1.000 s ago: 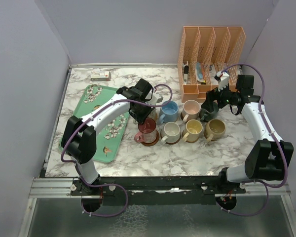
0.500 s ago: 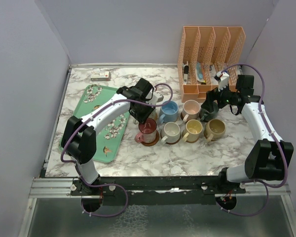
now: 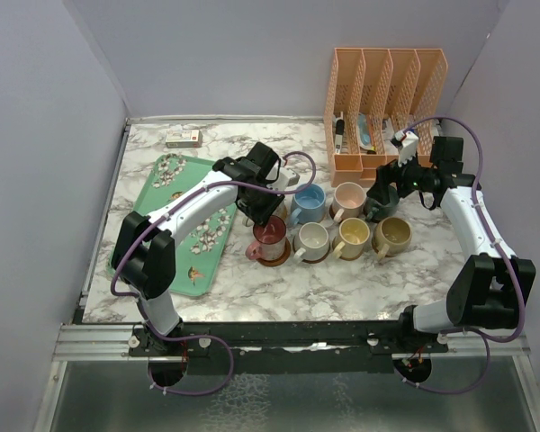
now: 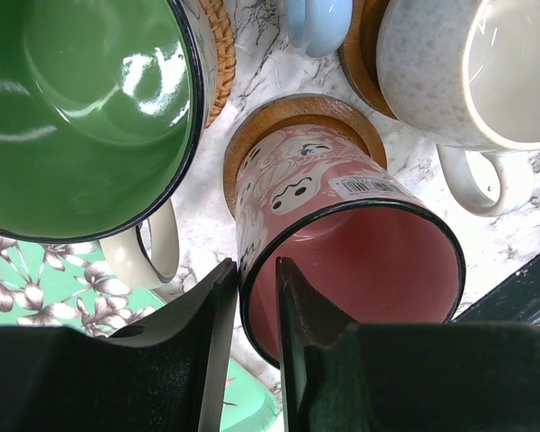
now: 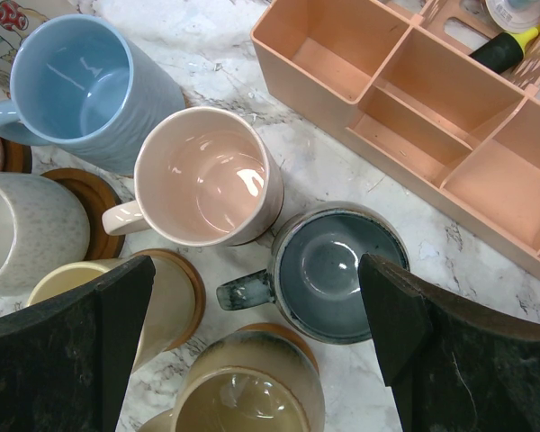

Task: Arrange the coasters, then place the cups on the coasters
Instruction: Place the cup on the coaster.

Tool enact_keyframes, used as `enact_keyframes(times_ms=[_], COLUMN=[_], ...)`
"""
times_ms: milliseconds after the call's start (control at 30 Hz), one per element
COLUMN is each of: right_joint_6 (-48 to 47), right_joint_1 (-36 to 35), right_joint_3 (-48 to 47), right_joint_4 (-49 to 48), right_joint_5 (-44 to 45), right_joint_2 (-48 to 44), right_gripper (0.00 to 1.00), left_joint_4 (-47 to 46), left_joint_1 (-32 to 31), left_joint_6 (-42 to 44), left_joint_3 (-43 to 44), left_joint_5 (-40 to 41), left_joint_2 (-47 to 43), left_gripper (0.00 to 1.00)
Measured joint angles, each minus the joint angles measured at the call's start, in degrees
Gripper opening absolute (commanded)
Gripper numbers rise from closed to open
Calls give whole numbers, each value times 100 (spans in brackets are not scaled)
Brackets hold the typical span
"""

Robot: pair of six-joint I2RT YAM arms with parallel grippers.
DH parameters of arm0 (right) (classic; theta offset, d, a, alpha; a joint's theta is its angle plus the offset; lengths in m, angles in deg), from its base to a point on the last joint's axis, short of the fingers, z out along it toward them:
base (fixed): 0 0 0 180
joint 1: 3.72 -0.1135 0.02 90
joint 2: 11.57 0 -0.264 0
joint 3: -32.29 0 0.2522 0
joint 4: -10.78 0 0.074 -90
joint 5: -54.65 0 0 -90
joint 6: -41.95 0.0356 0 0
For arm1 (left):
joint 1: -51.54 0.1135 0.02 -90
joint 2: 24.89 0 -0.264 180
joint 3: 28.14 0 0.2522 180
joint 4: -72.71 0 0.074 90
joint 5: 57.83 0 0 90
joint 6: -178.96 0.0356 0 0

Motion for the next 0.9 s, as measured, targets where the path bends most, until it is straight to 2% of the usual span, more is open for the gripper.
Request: enact_keyframes(times_ms=[300, 900], right_joint_6=[-2, 0], right_joint_1=[0, 0], right_joint_3=[0, 0], right_joint_4=[0, 2], right_joint_5=[0, 0], right_joint_2=[0, 44], right_gripper=[98, 98], left_joint_4=[-63, -68], left_joint_1=[0, 0], left_joint_6=[0, 4], left_joint_3=[0, -2], left_joint_5=[-129, -50], left_joint_2=[0, 0], left_gripper=[27, 19])
